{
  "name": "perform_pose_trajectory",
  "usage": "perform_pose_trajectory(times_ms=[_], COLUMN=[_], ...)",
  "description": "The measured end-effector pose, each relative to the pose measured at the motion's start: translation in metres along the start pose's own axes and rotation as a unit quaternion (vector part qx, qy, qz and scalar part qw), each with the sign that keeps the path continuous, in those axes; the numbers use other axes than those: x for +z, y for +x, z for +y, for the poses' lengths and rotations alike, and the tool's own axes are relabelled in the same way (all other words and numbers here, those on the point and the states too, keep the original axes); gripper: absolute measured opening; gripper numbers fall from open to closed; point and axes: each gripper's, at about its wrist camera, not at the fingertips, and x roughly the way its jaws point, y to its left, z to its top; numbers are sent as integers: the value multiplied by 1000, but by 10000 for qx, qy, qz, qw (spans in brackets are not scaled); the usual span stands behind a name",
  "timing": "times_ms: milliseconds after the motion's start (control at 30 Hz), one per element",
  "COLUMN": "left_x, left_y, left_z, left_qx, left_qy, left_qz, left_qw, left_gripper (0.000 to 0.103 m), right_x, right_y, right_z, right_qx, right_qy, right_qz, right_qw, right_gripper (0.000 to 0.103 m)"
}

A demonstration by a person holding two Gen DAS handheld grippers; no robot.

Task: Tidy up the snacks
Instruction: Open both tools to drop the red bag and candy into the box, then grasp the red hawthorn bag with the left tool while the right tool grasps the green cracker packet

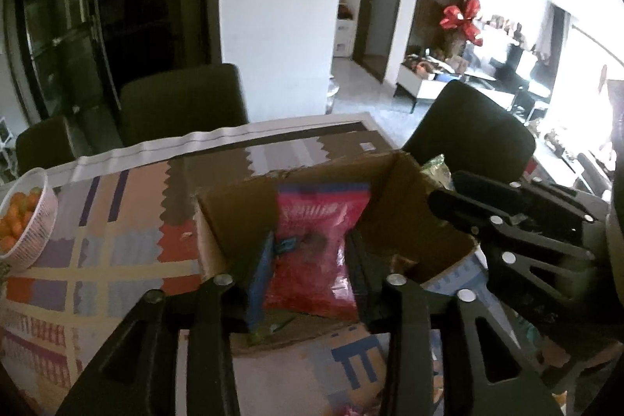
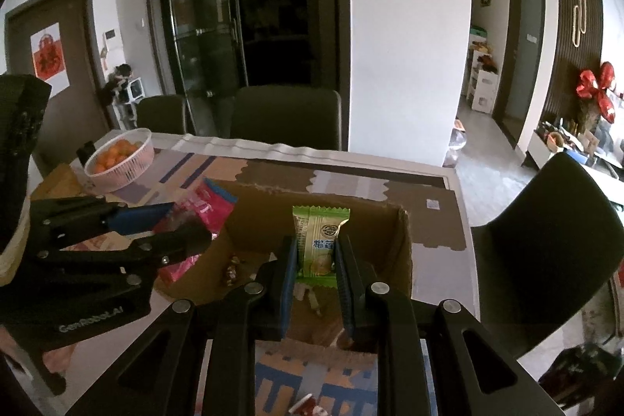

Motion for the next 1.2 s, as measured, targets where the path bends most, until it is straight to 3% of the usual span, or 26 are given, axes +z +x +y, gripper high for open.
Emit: perform_pose_trajectory(times_ms=[33, 67, 200, 467, 900, 1200], left_x=[-2, -4, -13, -41, -89, -122], left_y=[-2, -5, -22, -67, -105, -107], left_z=[0, 0, -1, -15, -30, -37], left_qx=[-1, 35, 225, 255, 284, 308], left_qy=[1, 0, 7, 217, 438, 585], left_qz=[-33, -75, -266, -605, -609, -434], left_qw=[10000, 10000, 9994, 9976, 9968, 9969], left_gripper=[46, 50, 53, 65, 72, 75], right_x=[-1, -2, -10, -33, -70, -103], right_y=[-1, -2, -15, -55, -95, -97], right_z=[0, 1, 2, 13, 29, 35], right_qx=[-68, -121, -223, -213, -160, -167], right_qy=[30, 47, 58, 75, 23, -95], right_qz=[16, -14, -133, -349, -406, -120], right_qw=[10000, 9999, 9996, 9991, 9990, 9997], right_gripper=[38, 43, 45, 58, 66, 67])
